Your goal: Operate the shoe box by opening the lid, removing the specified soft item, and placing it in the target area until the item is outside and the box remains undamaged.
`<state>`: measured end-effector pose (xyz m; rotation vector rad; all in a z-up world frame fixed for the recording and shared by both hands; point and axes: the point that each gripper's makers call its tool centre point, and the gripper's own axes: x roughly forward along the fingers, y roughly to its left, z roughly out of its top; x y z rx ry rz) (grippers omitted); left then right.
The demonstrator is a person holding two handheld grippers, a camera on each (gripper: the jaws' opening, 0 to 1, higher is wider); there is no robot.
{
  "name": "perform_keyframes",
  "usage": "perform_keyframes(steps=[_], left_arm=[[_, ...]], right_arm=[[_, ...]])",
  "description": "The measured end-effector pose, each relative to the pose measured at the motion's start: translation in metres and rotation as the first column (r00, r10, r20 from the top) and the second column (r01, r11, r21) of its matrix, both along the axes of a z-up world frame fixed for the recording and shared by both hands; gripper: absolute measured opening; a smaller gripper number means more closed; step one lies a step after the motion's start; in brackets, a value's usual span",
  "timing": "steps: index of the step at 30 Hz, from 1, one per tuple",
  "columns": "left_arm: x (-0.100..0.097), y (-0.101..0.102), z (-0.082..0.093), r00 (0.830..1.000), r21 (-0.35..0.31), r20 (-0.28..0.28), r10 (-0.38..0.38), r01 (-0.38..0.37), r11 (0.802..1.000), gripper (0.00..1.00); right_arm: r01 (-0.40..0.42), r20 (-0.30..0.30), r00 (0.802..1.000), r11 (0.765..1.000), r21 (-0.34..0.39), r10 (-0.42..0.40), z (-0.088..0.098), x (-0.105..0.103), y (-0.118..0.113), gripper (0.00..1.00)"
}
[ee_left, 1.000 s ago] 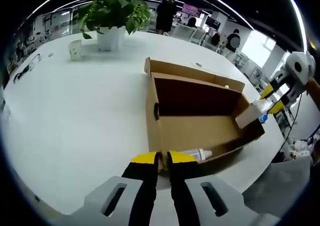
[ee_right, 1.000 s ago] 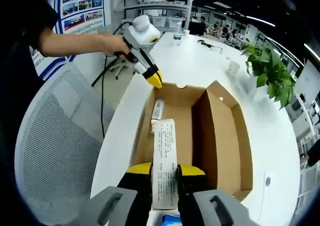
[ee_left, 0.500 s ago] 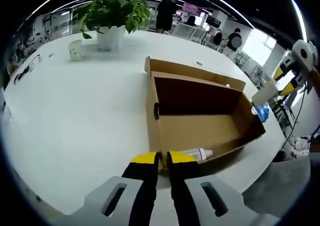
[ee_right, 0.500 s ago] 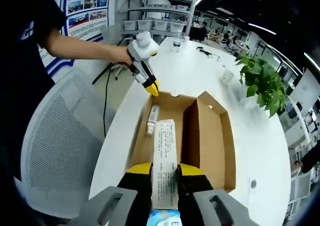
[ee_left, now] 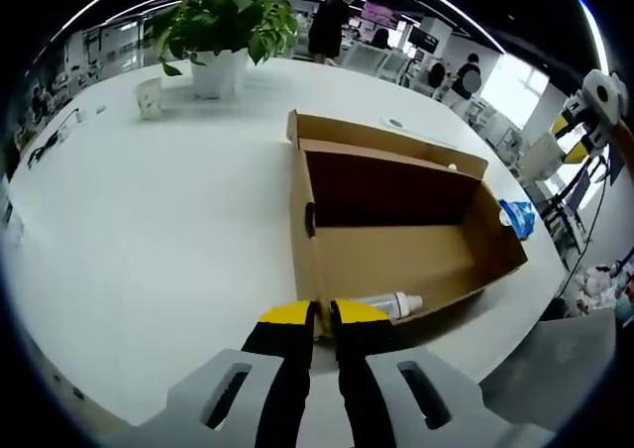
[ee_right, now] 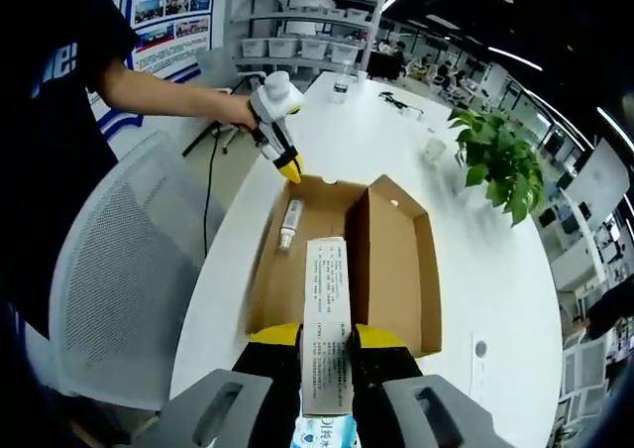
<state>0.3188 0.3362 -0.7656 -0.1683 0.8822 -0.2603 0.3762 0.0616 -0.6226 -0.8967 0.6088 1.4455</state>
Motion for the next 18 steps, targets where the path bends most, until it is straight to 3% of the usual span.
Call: perform_keyframes(steps=[18], left_arm=[[0.001, -0.001, 0.0, 1.0, 0.018, -0.014, -0.016, 0.016, 1.0, 0.05]], right_arm=[[0.039, 0.038, 0.999, 0.998, -0.048, -0.037, 0.004, 0.021, -0.065, 0.14]])
